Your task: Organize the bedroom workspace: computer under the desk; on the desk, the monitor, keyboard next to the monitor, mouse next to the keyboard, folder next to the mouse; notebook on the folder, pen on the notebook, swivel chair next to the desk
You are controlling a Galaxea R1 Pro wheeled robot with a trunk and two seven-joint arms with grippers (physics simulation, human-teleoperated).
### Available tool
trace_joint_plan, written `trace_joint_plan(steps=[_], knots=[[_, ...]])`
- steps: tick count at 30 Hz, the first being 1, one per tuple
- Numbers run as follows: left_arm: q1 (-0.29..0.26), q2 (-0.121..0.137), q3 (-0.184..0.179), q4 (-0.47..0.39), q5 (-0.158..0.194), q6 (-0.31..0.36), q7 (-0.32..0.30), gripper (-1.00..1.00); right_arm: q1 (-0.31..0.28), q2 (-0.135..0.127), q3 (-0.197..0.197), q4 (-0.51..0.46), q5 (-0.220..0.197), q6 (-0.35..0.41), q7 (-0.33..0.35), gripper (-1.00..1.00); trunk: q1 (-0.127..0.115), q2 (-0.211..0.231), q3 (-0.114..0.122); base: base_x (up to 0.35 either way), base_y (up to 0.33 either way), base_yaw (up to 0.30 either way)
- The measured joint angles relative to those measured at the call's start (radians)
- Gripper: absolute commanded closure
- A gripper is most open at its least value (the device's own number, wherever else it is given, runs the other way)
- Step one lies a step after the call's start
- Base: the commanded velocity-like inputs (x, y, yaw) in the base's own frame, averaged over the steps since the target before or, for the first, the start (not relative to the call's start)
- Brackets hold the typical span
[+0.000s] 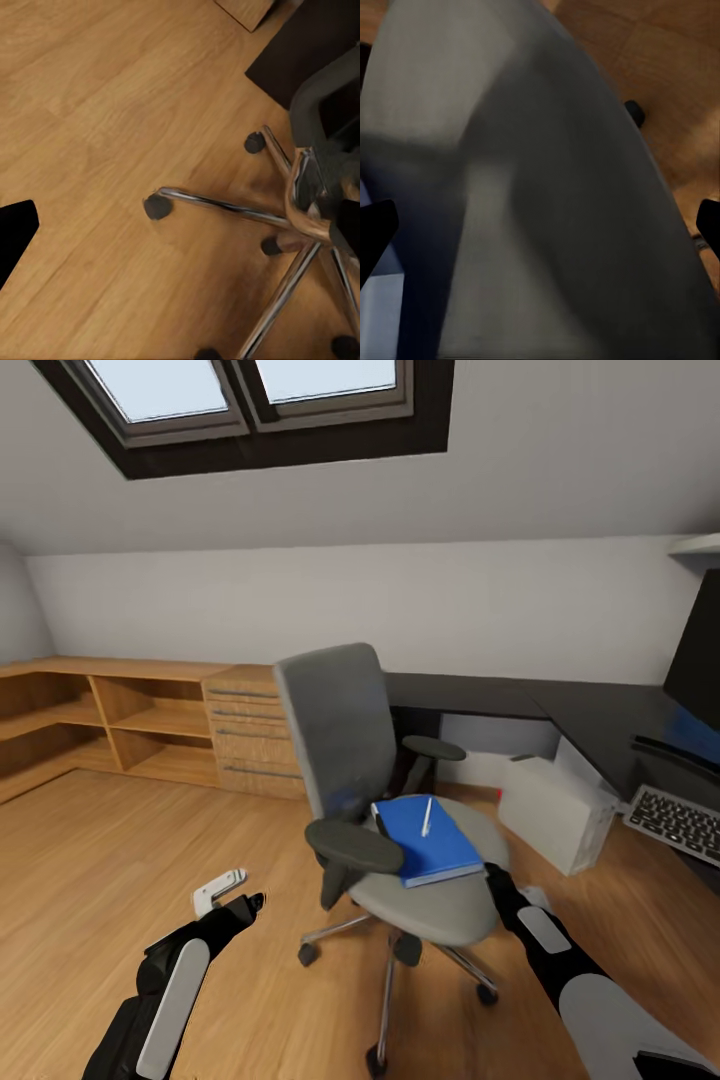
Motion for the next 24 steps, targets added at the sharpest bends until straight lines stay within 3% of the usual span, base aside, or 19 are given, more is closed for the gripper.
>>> trace_joint_plan(steps=[9,24], knots=[[0.000,0.000,0.000,0.001,-0.002,-0.003,0.000,-1.00,0.000,0.000,0.002,0.000,-0.002,-0.004,-0.001,-1.00,0.000,0.000,0.000,0.000,0.000,0.245],[0.000,-0.001,-0.003,0.003,-0.007,-0.004,0.005,-1.00,0.000,-0.008,-0.003,-0.003,-0.002,-0.008,0.040,-1.00,0.000,0.000,0.000,0.000,0.000,0.013]])
